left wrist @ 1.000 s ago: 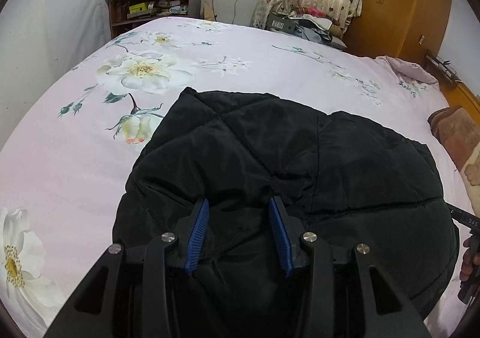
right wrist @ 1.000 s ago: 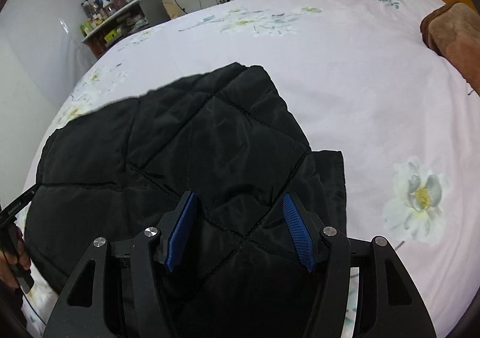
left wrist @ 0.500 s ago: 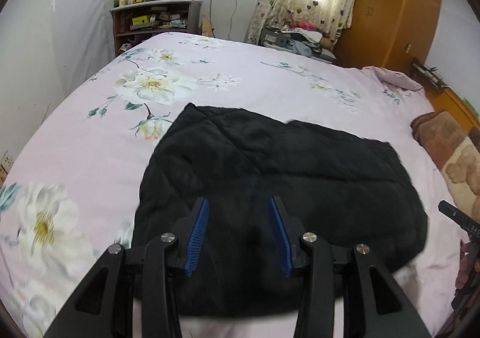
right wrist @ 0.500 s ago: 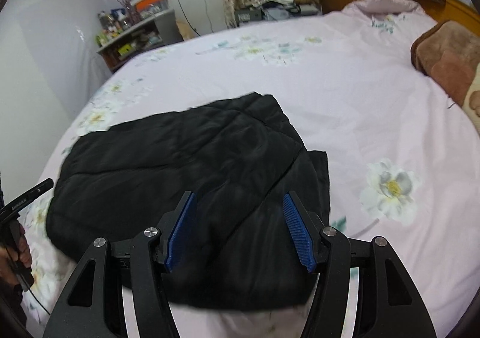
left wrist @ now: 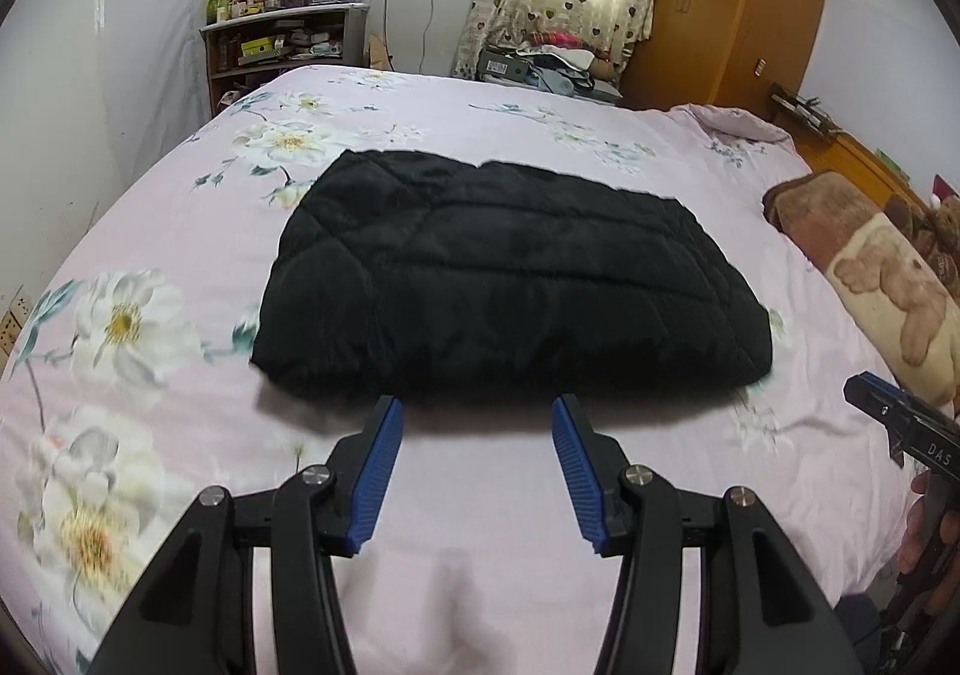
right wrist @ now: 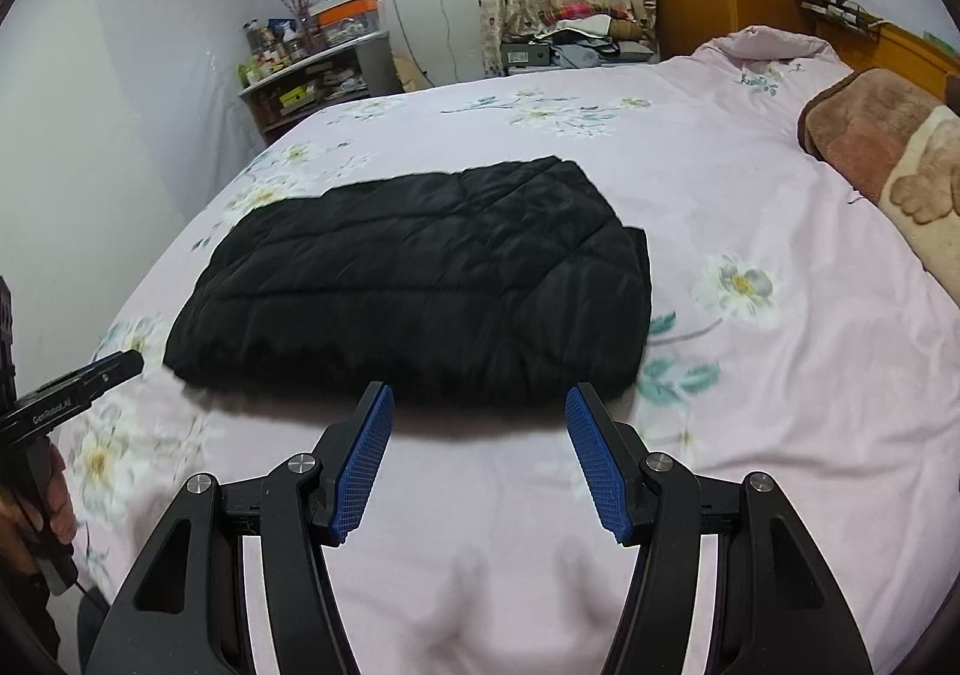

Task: Fold large clothes

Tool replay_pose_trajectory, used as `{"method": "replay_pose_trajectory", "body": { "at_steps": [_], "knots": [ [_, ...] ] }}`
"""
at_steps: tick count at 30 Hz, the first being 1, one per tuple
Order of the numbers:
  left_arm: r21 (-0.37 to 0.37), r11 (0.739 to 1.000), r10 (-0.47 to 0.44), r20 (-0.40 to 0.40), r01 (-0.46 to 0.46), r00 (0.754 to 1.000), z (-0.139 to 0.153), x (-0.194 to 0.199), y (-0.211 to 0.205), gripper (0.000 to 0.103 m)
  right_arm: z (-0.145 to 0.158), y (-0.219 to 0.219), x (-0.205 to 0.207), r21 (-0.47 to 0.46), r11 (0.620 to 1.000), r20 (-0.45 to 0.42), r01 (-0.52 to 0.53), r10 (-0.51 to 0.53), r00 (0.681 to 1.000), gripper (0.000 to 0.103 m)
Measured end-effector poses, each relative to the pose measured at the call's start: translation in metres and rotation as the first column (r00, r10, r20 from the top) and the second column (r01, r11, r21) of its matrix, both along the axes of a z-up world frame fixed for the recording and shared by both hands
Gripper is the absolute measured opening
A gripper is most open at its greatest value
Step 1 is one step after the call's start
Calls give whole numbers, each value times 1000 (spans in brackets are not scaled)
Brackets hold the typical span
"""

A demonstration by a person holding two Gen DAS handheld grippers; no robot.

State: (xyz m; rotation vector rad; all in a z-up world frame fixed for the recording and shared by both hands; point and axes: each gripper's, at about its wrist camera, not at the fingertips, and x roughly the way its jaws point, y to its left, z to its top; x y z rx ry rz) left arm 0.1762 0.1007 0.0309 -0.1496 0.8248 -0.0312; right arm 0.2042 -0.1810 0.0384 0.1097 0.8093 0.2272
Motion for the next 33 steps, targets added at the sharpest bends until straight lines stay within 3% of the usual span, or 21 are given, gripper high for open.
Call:
{"method": "replay_pose_trajectory", "body": {
  "at_steps": [9, 20, 33],
  "knots": [
    [6, 1000, -10, -10, 10, 1000, 2, -54, -14, 54, 6, 18, -54, -23, 999, 6, -49, 49, 999, 60],
    [16, 1000, 7, 13, -7, 1000, 19, -115, -18, 63, 23, 38, -113, -39, 995, 26, -93, 94, 995, 60],
    [40, 999, 18, 8, -18, 1000, 25, -148, -27, 68, 27, 51, -150, -63, 991, 29, -117, 119, 992, 60]
  ]
}}
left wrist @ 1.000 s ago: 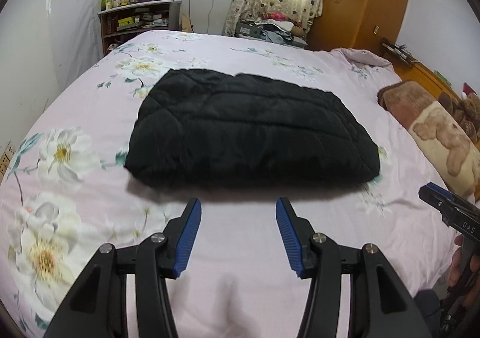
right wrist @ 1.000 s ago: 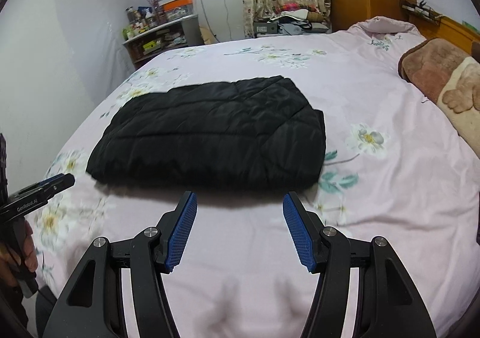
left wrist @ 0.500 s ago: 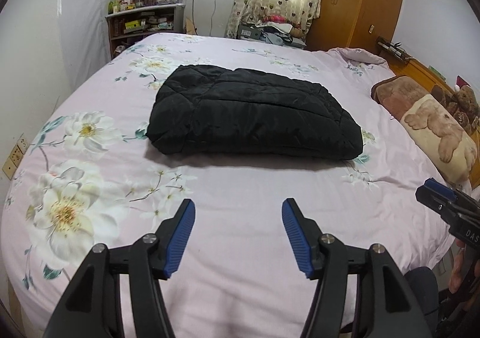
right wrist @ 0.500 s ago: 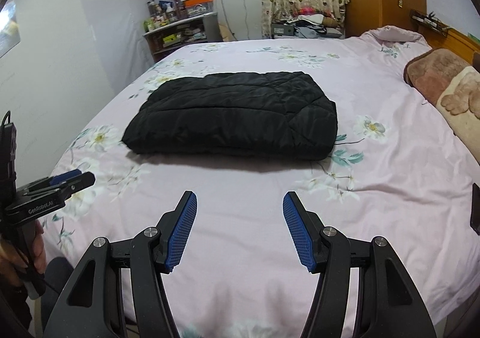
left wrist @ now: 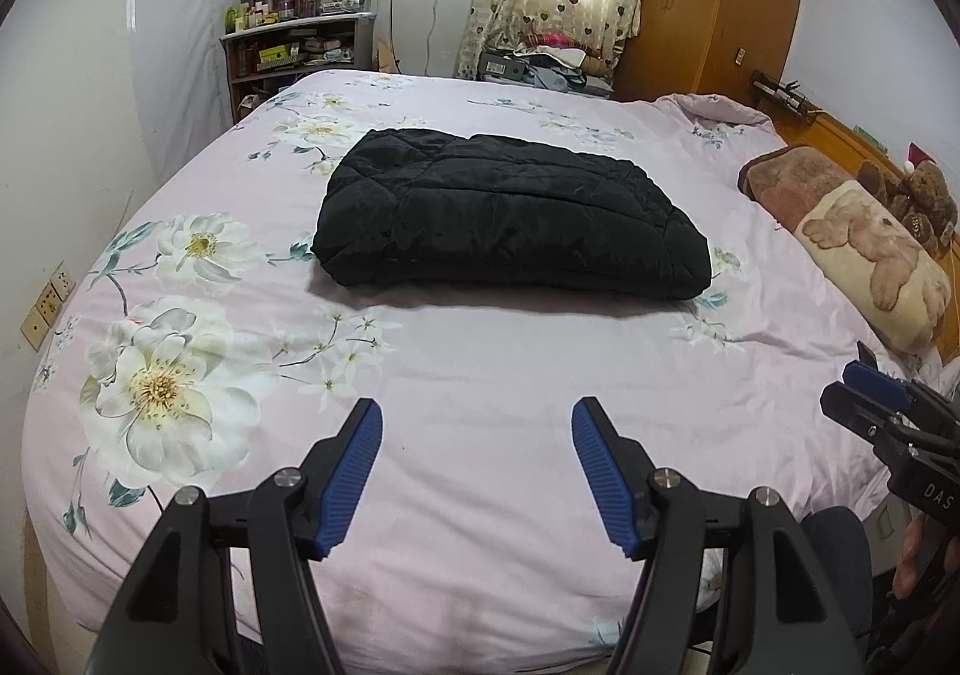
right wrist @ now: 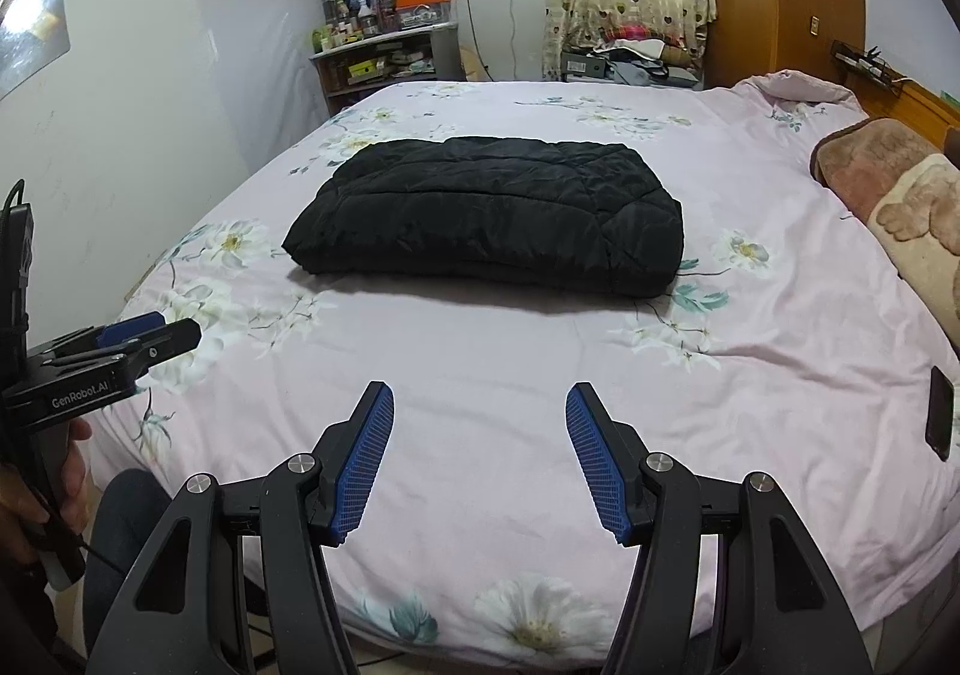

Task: Fold large clothes

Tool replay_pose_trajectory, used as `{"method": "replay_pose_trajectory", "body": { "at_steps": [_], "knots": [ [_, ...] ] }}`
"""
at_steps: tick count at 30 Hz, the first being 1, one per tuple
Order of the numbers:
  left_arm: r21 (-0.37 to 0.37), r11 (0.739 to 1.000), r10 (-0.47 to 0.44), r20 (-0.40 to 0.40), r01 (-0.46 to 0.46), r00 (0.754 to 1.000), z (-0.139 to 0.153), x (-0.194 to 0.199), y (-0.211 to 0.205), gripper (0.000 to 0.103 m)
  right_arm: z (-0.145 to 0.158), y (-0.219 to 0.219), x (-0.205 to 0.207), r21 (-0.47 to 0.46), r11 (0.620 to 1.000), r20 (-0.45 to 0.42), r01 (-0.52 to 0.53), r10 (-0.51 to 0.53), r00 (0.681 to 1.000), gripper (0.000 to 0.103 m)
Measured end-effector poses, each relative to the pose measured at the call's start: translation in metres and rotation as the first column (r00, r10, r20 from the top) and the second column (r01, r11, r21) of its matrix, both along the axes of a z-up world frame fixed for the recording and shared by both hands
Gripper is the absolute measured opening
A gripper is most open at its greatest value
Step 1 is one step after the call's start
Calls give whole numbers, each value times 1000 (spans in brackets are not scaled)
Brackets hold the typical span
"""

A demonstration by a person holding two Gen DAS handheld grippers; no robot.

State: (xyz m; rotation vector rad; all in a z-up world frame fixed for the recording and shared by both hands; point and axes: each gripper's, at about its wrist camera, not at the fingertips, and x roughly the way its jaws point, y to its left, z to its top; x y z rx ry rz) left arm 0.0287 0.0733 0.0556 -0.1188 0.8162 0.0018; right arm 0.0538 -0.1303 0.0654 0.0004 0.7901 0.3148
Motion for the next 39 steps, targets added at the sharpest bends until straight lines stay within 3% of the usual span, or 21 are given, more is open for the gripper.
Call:
{"method": "replay_pose_trajectory", "body": {
  "at_steps": [12, 15, 20, 39],
  "knots": [
    [11, 1000, -12, -10, 12, 1000, 2, 0, -11, 68, 0, 4, -4, 2, 1000, -4, 0, 0, 1000, 60],
    [43, 999, 9, -11, -8, 1000, 2, 0, -13, 68, 0, 4, -3, 2, 1000, -6, -2, 2, 1000, 60],
    [-8, 1000, -1, -14, 1, 1000, 0, -1, -12, 68, 1, 3, -3, 3, 1000, -13, -4, 4, 1000, 60],
    [6, 1000, 6, -4, -6, 1000, 2, -5, -16, 68, -2, -2, 0, 9, 1000, -28, -6, 7, 1000, 60]
  ]
}}
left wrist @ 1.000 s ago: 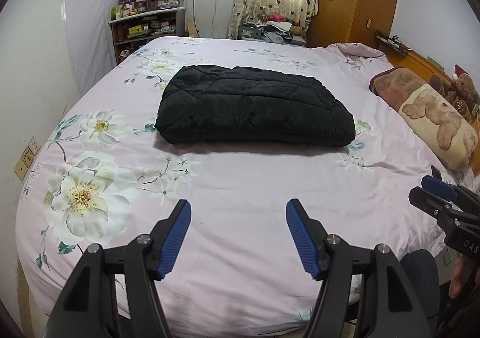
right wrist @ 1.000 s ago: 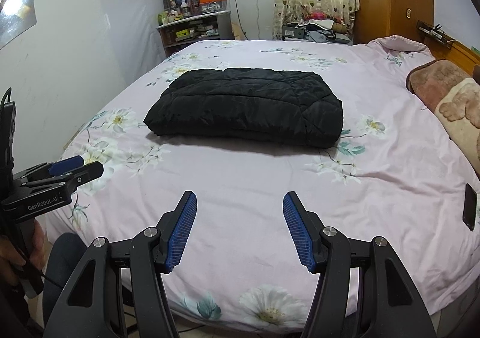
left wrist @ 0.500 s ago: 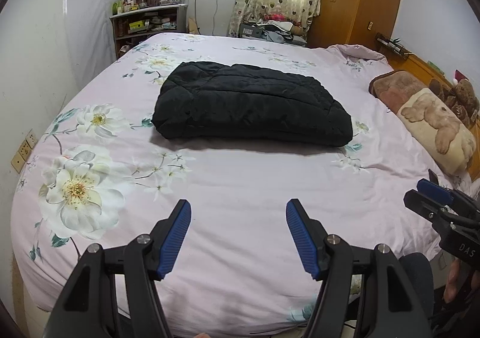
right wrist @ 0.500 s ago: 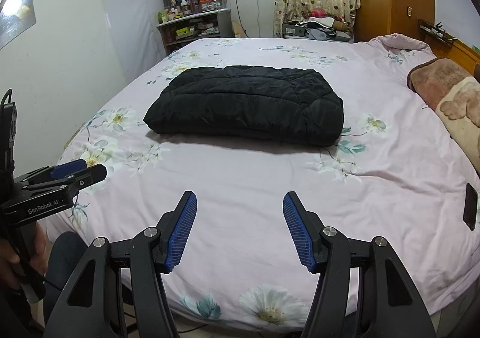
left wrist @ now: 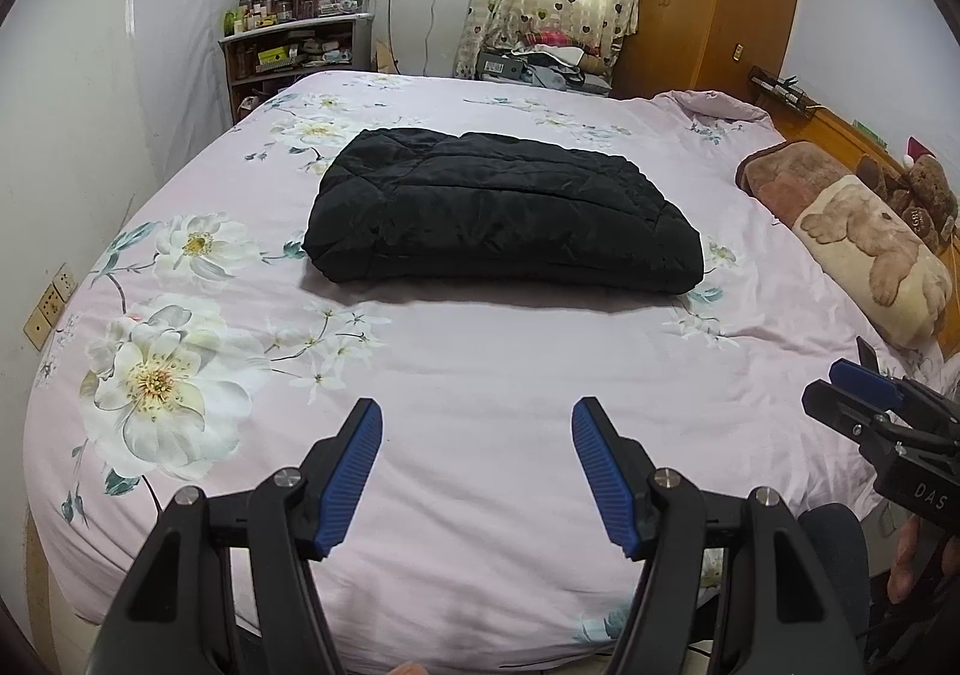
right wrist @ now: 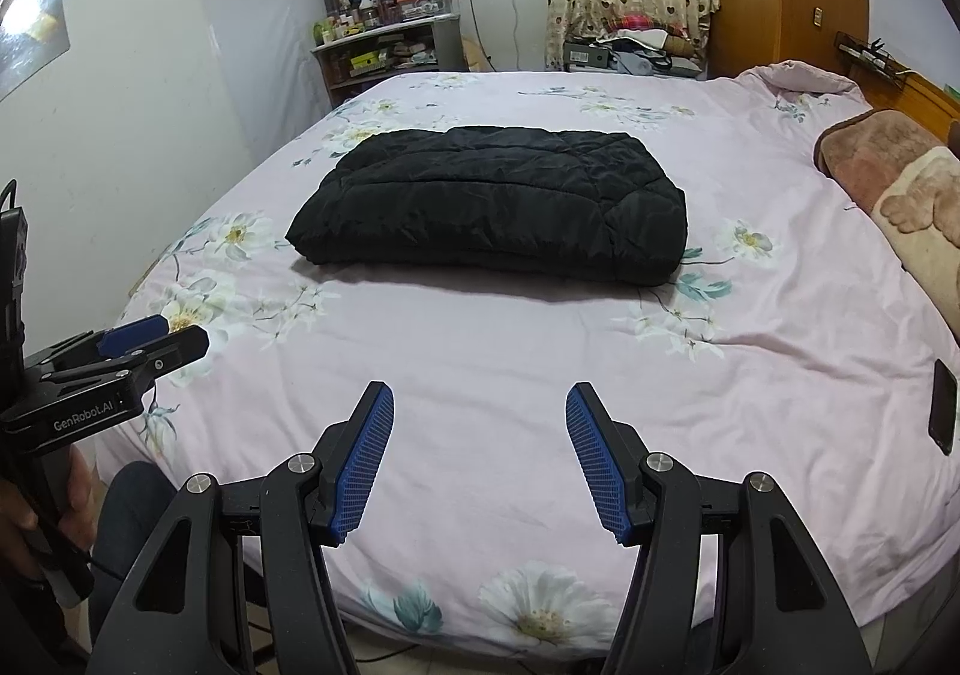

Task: Fold large clothes

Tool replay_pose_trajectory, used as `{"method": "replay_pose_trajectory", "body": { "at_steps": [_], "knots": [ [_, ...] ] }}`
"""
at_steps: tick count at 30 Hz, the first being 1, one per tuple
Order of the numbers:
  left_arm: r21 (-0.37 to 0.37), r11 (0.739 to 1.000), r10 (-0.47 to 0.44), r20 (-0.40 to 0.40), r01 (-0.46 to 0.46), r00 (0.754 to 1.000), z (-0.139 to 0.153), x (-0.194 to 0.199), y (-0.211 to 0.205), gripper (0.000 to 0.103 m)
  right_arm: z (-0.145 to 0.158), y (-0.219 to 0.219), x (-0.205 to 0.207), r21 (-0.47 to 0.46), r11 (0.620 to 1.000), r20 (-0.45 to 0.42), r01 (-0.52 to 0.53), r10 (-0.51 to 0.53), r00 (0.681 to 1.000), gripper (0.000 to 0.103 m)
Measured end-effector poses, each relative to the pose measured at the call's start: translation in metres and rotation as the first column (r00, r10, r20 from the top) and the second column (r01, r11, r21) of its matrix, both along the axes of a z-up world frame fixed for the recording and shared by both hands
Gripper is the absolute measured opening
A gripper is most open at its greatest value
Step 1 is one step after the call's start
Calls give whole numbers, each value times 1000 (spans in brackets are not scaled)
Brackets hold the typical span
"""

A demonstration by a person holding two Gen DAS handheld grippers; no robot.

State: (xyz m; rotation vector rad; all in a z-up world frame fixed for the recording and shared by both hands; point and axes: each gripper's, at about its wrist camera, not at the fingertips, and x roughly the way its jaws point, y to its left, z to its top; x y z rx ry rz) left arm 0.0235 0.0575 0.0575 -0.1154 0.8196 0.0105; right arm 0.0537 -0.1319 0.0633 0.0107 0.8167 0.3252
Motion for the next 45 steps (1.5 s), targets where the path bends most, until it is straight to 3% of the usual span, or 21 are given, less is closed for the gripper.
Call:
{"method": "replay_pose_trajectory", "body": {
  "at_steps": [18, 45],
  "knots": [
    [-3, 1000, 12, 0, -12, 1000, 0, 1, -1, 68, -3, 0, 0, -3, 1000, -9, -1, 1, 1000, 60],
    [49, 998, 27, -7, -27, 1000, -2, -1, -7, 68, -5, -2, 1, -1, 1000, -18, 0, 0, 1000, 60]
  ]
}}
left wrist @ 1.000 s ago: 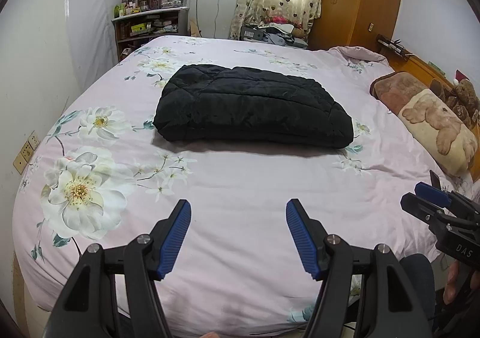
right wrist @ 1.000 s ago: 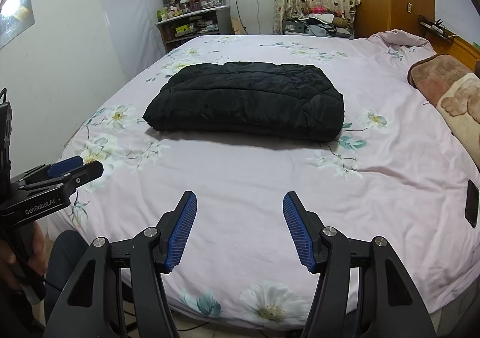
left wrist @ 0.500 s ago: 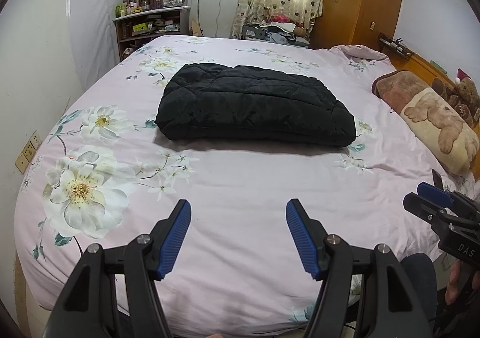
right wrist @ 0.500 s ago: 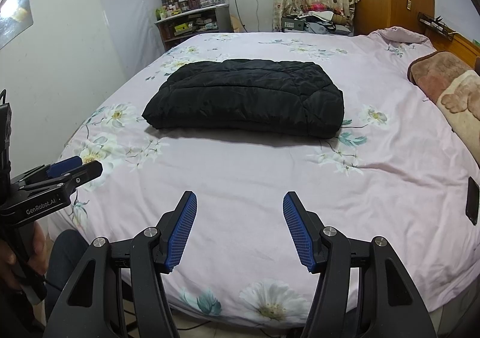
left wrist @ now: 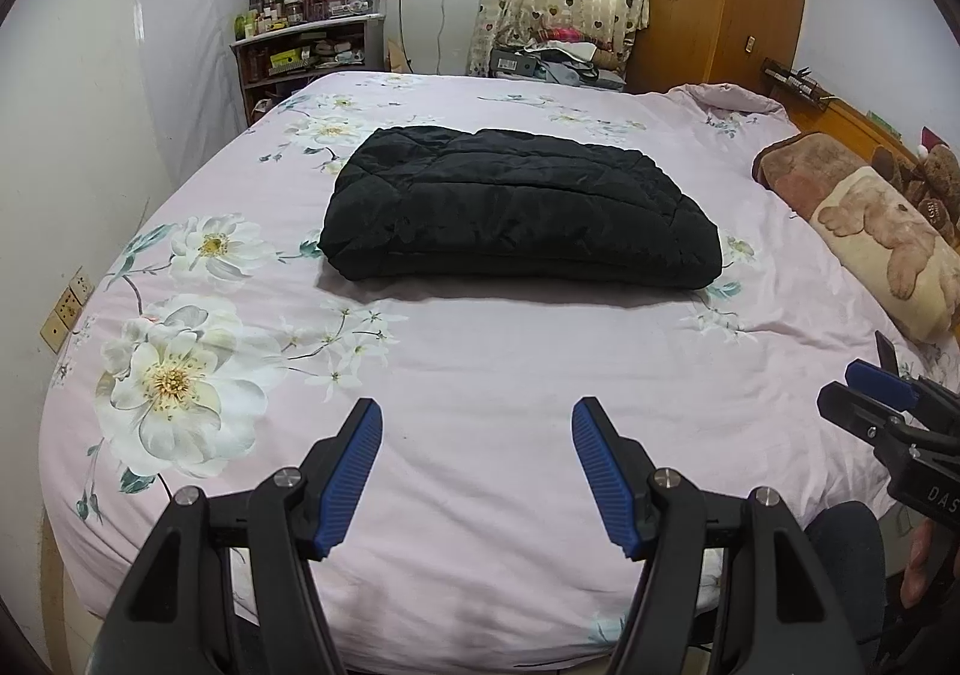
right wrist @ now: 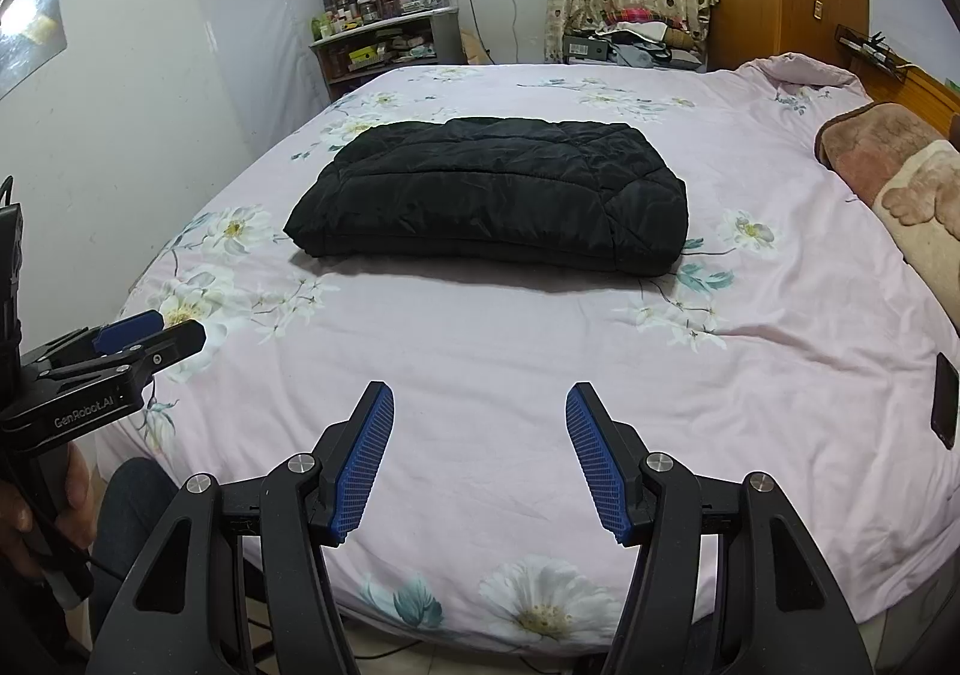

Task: Fold large clothes

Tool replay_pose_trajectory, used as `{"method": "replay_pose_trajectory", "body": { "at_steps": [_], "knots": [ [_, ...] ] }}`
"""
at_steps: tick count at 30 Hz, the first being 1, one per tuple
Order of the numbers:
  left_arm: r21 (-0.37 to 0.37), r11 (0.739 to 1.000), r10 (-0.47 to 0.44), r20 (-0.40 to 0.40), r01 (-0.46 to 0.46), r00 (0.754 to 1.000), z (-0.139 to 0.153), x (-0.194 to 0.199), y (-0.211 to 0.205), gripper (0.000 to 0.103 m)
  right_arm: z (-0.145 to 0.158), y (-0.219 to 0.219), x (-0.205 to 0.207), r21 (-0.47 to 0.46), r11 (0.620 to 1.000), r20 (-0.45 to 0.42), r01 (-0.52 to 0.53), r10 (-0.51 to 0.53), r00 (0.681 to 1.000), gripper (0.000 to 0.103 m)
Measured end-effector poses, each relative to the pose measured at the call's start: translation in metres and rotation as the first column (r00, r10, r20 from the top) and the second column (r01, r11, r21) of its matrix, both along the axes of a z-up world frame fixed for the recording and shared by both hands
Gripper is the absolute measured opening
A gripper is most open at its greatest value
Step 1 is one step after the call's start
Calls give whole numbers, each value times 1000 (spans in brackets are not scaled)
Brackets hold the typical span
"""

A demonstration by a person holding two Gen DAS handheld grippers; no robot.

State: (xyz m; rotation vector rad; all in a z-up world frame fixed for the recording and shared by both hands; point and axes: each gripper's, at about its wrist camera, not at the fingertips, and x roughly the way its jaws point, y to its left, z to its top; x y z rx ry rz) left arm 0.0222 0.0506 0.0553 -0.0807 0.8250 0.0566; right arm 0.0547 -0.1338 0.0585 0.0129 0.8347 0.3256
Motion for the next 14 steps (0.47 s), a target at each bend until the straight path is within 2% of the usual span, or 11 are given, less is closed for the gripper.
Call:
{"method": "replay_pose_trajectory", "body": {
  "at_steps": [14],
  "knots": [
    [-3, 1000, 20, 5, -20, 1000, -1, 1, 3, 68, -1, -3, -1, 2, 1000, -1, 5, -5, 1000, 60]
  ]
}}
